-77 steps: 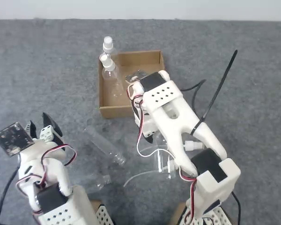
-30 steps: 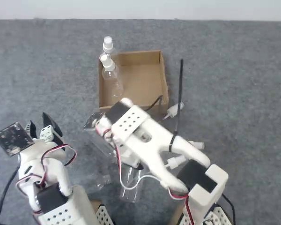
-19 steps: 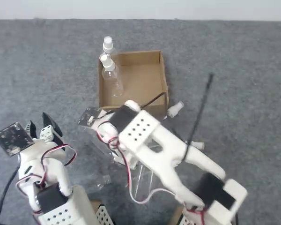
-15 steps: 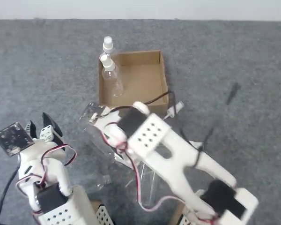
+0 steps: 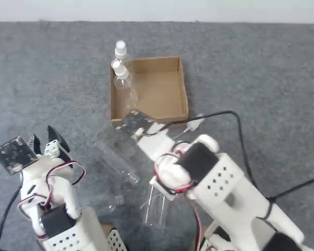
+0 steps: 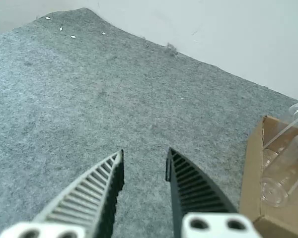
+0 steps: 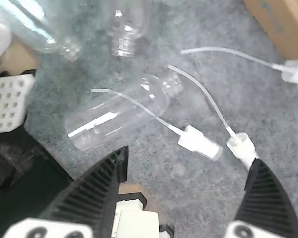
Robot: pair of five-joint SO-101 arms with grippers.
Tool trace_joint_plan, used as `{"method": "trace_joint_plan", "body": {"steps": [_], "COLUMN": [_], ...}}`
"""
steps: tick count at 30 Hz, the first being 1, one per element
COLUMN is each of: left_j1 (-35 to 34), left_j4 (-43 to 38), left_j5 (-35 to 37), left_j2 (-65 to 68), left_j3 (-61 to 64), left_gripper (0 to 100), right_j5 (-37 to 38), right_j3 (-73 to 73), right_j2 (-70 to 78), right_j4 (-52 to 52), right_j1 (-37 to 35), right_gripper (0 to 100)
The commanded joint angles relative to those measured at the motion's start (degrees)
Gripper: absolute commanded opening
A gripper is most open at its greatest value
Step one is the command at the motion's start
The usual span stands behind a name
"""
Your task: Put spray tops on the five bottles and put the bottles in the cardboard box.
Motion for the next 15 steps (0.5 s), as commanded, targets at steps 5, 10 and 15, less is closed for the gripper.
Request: {"method": "trace_joint_plan", "body": {"steps": [5, 10, 15], "left_j1": [-0.2, -0.2, -0.1], "left_j4": [-2.5, -2.5, -3.5], "left_j5": [0.3, 0.3, 0.3], "left_j2": [-0.9, -0.9, -0.9], "left_j3": [-0.8, -0.8, -0.2], "left_gripper": [13, 13, 13], "right_j5": [-0.8, -9.5, -17.1], "right_j3": [6.6, 10.8, 15.6], "right_j2": [-3.9, -3.9, -4.1], "right_j4": [-5.8, -5.8, -9.2], "right_j1": [6.8, 6.6, 6.6], "right_gripper": [31.0, 31.0, 31.0]}}
